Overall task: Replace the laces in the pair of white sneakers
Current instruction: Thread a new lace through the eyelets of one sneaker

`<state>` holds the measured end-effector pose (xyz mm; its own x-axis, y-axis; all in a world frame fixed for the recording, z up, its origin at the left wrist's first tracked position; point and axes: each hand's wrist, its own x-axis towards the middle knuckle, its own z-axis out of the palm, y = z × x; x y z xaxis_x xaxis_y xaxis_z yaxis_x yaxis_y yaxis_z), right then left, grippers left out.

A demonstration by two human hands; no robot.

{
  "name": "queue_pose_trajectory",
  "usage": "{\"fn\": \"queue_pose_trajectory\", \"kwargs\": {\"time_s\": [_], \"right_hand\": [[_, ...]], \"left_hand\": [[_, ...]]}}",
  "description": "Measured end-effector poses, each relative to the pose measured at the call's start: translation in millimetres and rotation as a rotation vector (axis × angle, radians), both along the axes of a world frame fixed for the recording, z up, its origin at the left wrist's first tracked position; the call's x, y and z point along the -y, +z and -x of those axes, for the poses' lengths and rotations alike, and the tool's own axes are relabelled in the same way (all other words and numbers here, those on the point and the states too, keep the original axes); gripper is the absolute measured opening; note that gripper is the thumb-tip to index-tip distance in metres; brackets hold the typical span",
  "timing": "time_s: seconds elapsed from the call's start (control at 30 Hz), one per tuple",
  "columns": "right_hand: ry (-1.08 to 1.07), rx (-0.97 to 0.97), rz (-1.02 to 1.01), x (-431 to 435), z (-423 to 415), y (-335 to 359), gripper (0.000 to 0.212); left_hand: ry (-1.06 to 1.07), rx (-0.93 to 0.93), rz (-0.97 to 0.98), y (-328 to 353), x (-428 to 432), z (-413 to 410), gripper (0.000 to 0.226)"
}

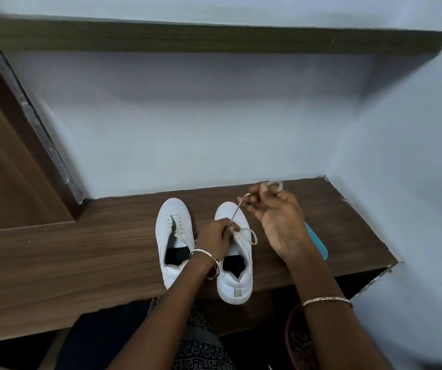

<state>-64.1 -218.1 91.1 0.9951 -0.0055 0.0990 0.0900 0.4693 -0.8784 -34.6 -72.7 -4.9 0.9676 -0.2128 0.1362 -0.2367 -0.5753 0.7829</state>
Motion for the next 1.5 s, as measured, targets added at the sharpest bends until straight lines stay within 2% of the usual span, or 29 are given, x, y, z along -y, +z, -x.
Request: {"fn": "queue_pose_trajectory", "kwargs": {"time_s": [0.07,0.23,0.3,0.4,0.43,0.5,0.57,0.7,0.83,0.93,1.03,1.1,1.2,1.27,1.37,1.43,1.5], "right_hand": [[0.005,-0.05,-0.167,17.1,5.0,6.4,0.021],[-0.19,-0.218,-0.189,46.0,9.7,-0.4,0.025],[-0.21,-0.278,-0.082,47.4,9.3,-12.9,0.022],[-0.067,-0.289,0.286,39.9,10.5,-36.5,0.012],[0.0,-0.27,0.423,34.5,11.0,-43.2,0.014],[0.101,-0.221,0.625,22.2,7.7,-54.1,0.033],[0.14,-0.153,0.712,6.3,1.0,-58.1,0.039],[-0.016,-0.07,0.836,-17.9,-17.4,-57.2,0.011],[-0.06,-0.057,0.829,-18.1,-26.8,-53.5,0.021],[-0.022,-0.096,0.705,-12.1,-21.9,-55.1,0.015],[0.001,-0.096,0.659,-2.3,-16.4,-64.5,0.017],[0.023,-0.119,0.537,2.6,-10.5,-67.4,0.021],[0.095,-0.147,0.465,10.1,3.4,-71.1,0.021],[0.207,-0.155,0.543,19.4,11.4,-76.7,0.02],[0.486,-0.032,0.99,38.1,14.5,-84.4,0.043],[0.632,0.013,1.135,45.9,10.5,-83.3,0.066],[0.641,-0.011,1.146,48.5,5.0,-76.0,0.073]], "left_hand": [[0.101,0.057,-0.093,9.9,-4.0,-3.6,0.025],[0.219,0.16,0.08,52.9,-3.5,-7.6,0.03],[0.2,0.224,0.176,72.9,2.7,-5.6,0.03],[0.186,0.26,0.31,100.8,8.3,-2.8,0.033],[0.168,0.27,0.314,110.3,9.6,-1.0,0.033],[0.122,0.277,0.313,126.8,11.3,0.9,0.033],[0.091,0.244,0.348,141.7,13.0,5.1,0.034],[0.061,0.083,0.494,158.2,13.2,13.8,0.032],[-0.115,-0.091,0.588,153.1,0.3,15.3,0.024],[-0.223,-0.221,0.406,128.9,-22.3,5.9,0.046],[-0.016,-0.246,0.119,87.3,-43.3,-8.6,0.054],[0.138,-0.215,-0.044,58.4,-51.7,-16.4,0.044],[0.114,-0.241,-0.24,27.8,-49.3,-20.4,0.025],[0.039,-0.257,-0.371,19.1,-43.4,-18.9,0.024],[0.006,-0.255,-0.49,15.4,-40.8,-20.8,0.026],[0.048,-0.285,-0.41,14.8,-43.3,-24.4,0.032],[0.1,-0.342,-0.205,19.5,-42.7,-25.4,0.036]]}}
